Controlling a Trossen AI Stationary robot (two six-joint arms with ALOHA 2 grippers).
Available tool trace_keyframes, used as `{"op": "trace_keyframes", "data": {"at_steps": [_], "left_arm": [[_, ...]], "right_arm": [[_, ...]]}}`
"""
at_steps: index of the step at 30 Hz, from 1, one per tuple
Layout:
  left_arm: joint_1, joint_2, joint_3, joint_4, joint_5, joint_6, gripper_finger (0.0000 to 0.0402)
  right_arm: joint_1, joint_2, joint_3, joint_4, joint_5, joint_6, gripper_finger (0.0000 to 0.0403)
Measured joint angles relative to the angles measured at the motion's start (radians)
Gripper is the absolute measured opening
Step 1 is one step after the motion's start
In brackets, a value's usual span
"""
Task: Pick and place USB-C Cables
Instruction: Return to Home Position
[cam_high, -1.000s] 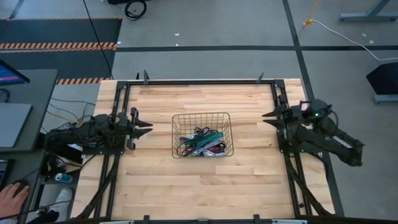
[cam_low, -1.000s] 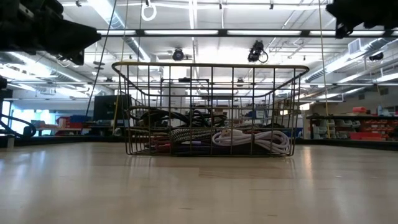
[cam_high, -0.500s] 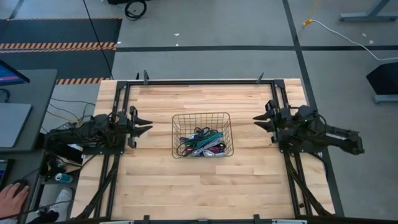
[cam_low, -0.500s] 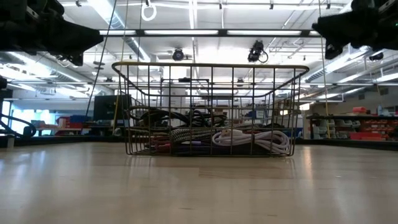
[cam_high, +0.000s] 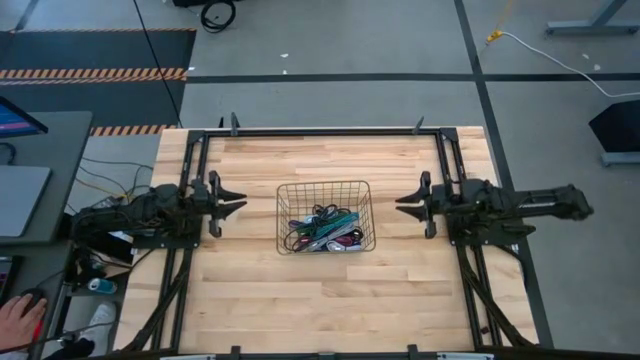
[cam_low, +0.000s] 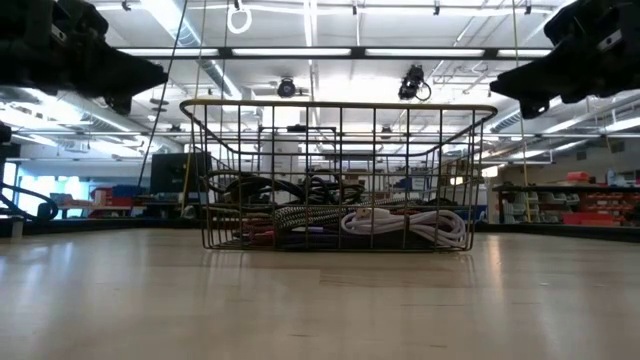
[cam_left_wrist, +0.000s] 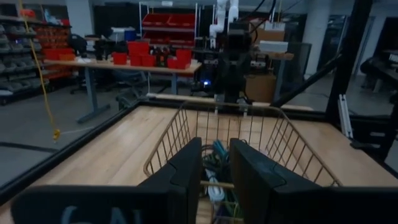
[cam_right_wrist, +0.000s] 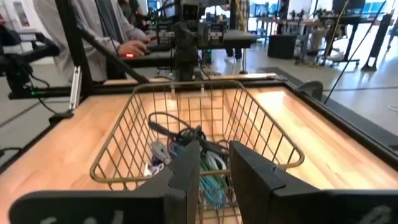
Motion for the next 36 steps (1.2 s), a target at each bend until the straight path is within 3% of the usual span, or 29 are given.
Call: {"op": "trace_keyframes", "data": {"at_steps": [10, 23, 36], "left_arm": [[0.0, 0.0, 0.0, 0.013, 0.0, 0.002, 0.0089], [0.0, 0.0, 0.0, 0.003, 0.0, 0.003, 0.0089], [0.0, 0.0, 0.0, 0.003, 0.0, 0.014, 0.0089]], "right_arm": [[0.07, -0.042, -0.114, 0.142, 0.051, -0.008, 0.0093], [0.119, -0.138, -0.098, 0.007, 0.198, -0.124, 0.0093], [0.12, -0.212, -0.127, 0.052, 0.199, -0.17, 0.0093]]}}
